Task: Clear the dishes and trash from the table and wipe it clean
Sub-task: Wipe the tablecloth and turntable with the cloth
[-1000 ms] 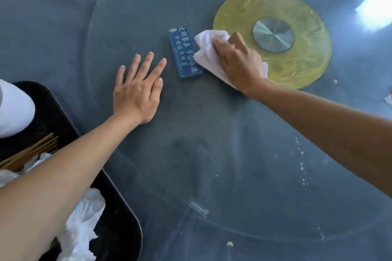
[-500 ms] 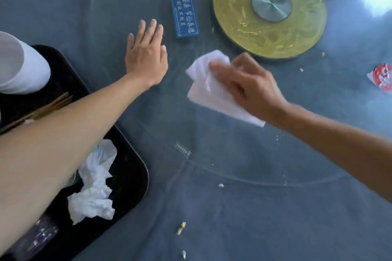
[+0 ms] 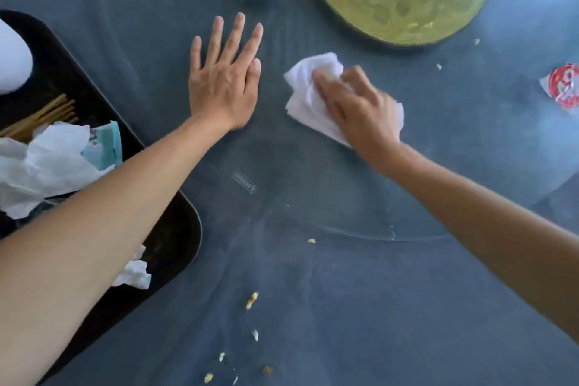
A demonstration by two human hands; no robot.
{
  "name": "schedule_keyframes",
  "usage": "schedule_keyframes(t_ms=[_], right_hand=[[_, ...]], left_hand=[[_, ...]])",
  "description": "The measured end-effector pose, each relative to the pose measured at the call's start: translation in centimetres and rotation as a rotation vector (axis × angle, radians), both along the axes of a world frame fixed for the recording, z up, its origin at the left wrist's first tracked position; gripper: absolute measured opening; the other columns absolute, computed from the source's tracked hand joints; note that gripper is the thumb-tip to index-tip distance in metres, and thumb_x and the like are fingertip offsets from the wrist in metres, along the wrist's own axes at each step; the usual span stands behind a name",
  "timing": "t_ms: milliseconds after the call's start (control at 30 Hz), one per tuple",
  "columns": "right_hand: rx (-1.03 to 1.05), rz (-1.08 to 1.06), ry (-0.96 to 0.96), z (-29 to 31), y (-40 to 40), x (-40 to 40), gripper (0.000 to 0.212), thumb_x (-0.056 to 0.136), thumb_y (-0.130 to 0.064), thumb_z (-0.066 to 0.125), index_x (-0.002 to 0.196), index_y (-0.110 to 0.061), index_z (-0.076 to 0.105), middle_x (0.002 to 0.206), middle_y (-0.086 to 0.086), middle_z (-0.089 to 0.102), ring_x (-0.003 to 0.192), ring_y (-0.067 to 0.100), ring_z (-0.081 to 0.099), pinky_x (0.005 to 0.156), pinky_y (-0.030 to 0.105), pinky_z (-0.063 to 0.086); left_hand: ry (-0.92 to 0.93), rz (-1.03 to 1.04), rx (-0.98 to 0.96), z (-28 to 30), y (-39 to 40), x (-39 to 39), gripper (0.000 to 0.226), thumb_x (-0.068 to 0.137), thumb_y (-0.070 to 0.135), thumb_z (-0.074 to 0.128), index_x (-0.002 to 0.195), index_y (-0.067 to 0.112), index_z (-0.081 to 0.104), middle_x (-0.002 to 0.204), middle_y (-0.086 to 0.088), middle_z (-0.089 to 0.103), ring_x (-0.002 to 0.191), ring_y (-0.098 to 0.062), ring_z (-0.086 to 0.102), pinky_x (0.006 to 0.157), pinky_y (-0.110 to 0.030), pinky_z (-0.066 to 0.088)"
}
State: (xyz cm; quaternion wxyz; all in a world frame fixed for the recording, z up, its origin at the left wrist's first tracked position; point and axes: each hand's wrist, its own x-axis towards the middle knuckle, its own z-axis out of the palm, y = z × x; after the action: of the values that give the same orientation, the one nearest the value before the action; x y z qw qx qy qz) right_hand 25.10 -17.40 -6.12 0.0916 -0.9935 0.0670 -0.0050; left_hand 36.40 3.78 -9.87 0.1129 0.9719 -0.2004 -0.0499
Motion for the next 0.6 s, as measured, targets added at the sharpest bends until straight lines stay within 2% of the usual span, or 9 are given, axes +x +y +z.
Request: schedule_keyframes(t_ms=[67,167,233,267,300,367,433,500,600], right_hand=[[0.117,0.212,0.062,-0.5,3.5,-5.8,0.073,0.073,-0.013,0.080,0.137,-0.037,0.055,0.098,-0.001,0.053,0.068,0.023,0.055,0.046,0.029,0.035],[0.138,0.521,0.163,-1.3,5.7,-12.3,0.103,0.054,0.003,0.073,0.146,-0.034,0.049,0.100,-0.004,0.048,0.071,0.021,0.057,0.050,0.023,0.020],[0.170,0.593,0.172,0.0,5.4,-12.8,0.082,0.073,-0.005,0.066,0.146,-0.036,0.046,0.100,-0.007,0.050,0.075,0.018,0.058,0.049,0.027,0.023],[0.220,0.545,0.136,0.9,4.4,-11.5,0.051,0.094,-0.025,0.058,0.143,-0.036,0.052,0.101,-0.011,0.051,0.080,0.014,0.058,0.052,0.030,0.033],[0.256,0.477,0.058,1.4,2.7,-9.6,0.040,0.106,-0.048,0.041,0.138,-0.034,0.059,0.103,-0.014,0.054,0.086,0.012,0.058,0.062,0.031,0.042],[0.122,0.330,-0.185,3.7,-1.8,-3.4,0.038,0.109,-0.034,0.039,0.132,-0.022,0.066,0.109,0.001,0.064,0.094,0.023,0.061,0.078,0.023,0.038],[0.134,0.058,-0.269,5.1,-7.3,3.1,0.035,0.104,-0.018,0.047,0.132,-0.016,0.069,0.111,0.019,0.063,0.097,0.031,0.059,0.076,0.023,0.033],[0.089,-0.060,-0.278,4.5,-12.0,8.5,0.035,0.104,-0.035,0.048,0.128,-0.024,0.071,0.109,0.019,0.060,0.096,0.030,0.058,0.075,0.034,0.042],[0.103,-0.157,-0.206,1.4,-15.3,11.0,0.042,0.098,-0.051,0.038,0.106,-0.022,0.068,0.102,0.009,0.053,0.089,0.027,0.055,0.076,0.045,0.049]], left_hand=[[-0.013,-0.018,0.011,-0.2,0.3,0.5,0.054,0.107,0.038,0.017,0.161,0.037,0.014,0.170,0.007,0.010,0.158,-0.023,0.003,0.125,-0.053,0.003],[0.009,-0.082,0.016,0.4,1.1,3.0,0.054,0.107,0.039,0.016,0.160,0.037,0.015,0.170,0.010,0.012,0.158,-0.022,0.003,0.125,-0.053,0.003],[0.027,-0.066,0.021,0.8,1.9,5.3,0.054,0.107,0.040,0.015,0.161,0.035,0.014,0.170,0.011,0.012,0.158,-0.022,0.002,0.126,-0.053,0.002],[0.035,-0.050,0.033,0.9,2.0,6.0,0.055,0.107,0.040,0.015,0.161,0.033,0.013,0.170,0.010,0.010,0.158,-0.023,0.002,0.126,-0.053,0.002],[0.050,-0.029,0.038,1.1,1.8,6.1,0.056,0.107,0.040,0.015,0.162,0.029,0.013,0.171,0.007,0.009,0.158,-0.024,0.001,0.126,-0.053,0.002],[0.086,0.009,-0.030,2.1,0.0,4.0,0.059,0.106,0.036,0.020,0.162,0.019,0.016,0.171,0.000,0.009,0.157,-0.027,0.002,0.125,-0.056,0.006],[0.113,-0.028,-0.160,2.8,-2.9,-0.2,0.059,0.104,0.035,0.025,0.161,0.020,0.024,0.170,-0.004,0.014,0.157,-0.030,0.004,0.123,-0.057,0.008],[0.181,-0.043,-0.245,3.0,-5.1,-4.8,0.054,0.106,0.037,0.028,0.159,0.032,0.029,0.170,0.000,0.013,0.157,-0.027,0.002,0.124,-0.053,0.004],[0.079,-0.073,-0.096,1.2,-6.2,-9.0,0.052,0.106,0.043,0.026,0.158,0.042,0.025,0.170,0.004,0.012,0.158,-0.024,0.004,0.126,-0.052,0.004]])
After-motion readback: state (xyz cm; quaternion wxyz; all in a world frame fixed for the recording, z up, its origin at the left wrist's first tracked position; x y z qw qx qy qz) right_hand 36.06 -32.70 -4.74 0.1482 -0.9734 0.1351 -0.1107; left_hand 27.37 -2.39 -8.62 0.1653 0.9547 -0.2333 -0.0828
